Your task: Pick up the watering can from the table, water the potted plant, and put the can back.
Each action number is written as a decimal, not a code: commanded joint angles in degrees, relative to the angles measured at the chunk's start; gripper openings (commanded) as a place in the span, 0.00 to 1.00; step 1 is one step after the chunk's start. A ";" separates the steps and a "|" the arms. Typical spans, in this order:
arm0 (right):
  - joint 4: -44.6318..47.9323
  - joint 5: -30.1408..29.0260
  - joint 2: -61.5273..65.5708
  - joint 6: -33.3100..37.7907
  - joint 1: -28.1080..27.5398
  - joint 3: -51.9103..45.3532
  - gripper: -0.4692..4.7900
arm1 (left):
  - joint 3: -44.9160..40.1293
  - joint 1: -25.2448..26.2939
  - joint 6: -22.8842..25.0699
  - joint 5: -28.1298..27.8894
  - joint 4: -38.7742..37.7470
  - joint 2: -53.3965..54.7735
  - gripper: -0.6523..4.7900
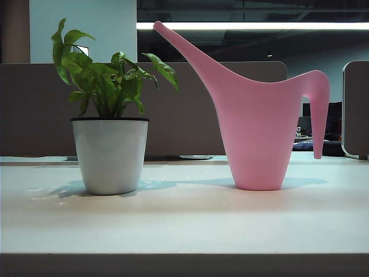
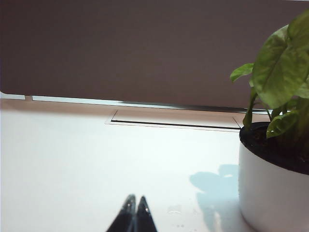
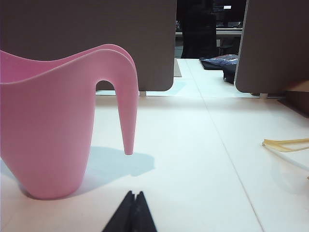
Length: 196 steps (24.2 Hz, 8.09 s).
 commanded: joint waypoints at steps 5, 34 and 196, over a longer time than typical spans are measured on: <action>0.92 0.26 -0.13 -0.13 -0.02 -0.33 0.09 | 0.22 0.11 -0.13 0.37 0.66 0.02 0.11; -5.64 0.02 -0.13 5.22 0.28 -0.33 0.09 | 0.37 0.13 -0.37 1.33 -0.07 0.02 0.11; 55.23 -23.71 96.52 -0.28 -6.19 49.13 0.18 | 51.10 -21.46 4.85 8.07 -36.26 38.97 0.11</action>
